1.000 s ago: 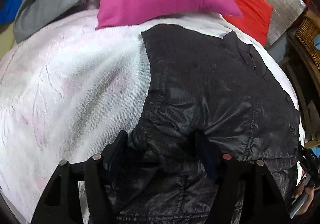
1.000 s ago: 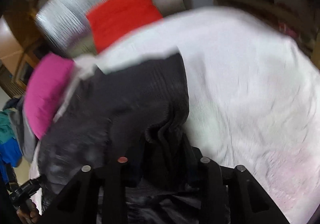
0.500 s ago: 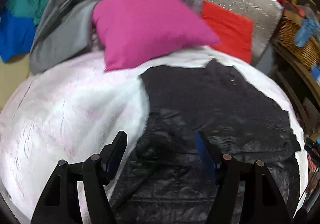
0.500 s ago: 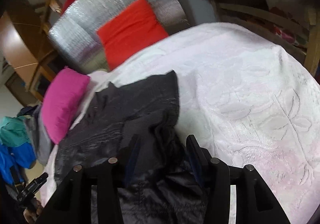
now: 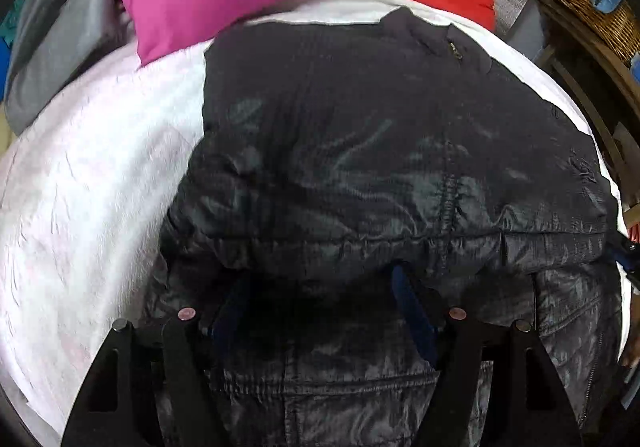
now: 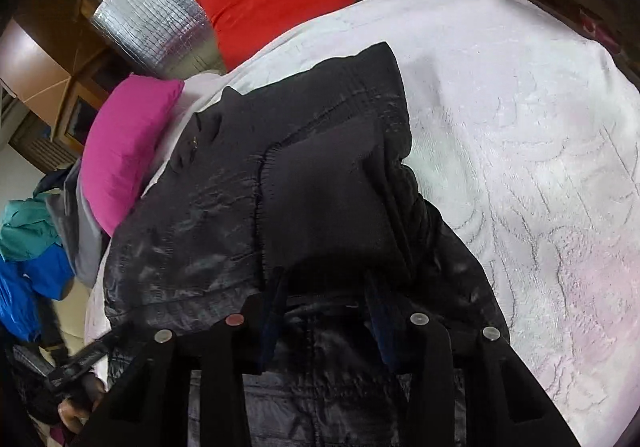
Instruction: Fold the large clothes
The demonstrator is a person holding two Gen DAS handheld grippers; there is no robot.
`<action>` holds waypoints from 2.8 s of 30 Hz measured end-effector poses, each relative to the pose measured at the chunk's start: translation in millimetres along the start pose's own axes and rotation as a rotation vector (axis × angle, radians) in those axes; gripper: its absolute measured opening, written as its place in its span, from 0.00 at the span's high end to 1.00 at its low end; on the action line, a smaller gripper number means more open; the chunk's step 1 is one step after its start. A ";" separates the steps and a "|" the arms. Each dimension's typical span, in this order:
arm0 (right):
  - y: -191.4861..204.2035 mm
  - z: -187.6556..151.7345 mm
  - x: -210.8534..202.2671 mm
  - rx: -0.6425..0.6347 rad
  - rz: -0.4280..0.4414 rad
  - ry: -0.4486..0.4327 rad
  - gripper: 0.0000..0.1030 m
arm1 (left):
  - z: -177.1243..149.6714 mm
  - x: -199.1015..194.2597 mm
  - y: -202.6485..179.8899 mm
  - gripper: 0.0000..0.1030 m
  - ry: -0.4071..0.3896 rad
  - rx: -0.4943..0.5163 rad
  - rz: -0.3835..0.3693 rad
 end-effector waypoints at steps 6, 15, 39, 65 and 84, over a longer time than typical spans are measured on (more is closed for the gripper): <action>-2.7 10.6 -36.9 0.033 0.072 -0.111 0.57 | 11.4 -38.7 -4.1 0.29 -0.128 -0.017 -0.119; -50.2 28.1 -25.6 0.254 0.076 -0.133 0.38 | 15.9 -61.6 45.7 0.27 -0.167 -0.179 -0.178; -15.4 25.0 21.9 -0.004 -0.195 -0.151 0.66 | 19.5 -17.2 79.5 0.24 -0.059 -0.155 0.080; -77.6 -67.4 -107.4 0.032 -0.048 -0.221 0.21 | -139.7 -154.5 85.1 0.24 -0.239 -0.134 0.091; -86.6 -221.0 -111.0 -0.101 -0.063 0.136 0.20 | -266.6 -132.7 59.8 0.22 0.173 -0.254 -0.010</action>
Point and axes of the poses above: each gripper's, at about its wrist camera, not at the fingertips, and x roughly the way its jaws point, y to its left, z to its top, the point moved 4 cm from there along x, roughly the way its jaws point, and after that the axes turned 8 degrees about -z, right-handed, at the moved point
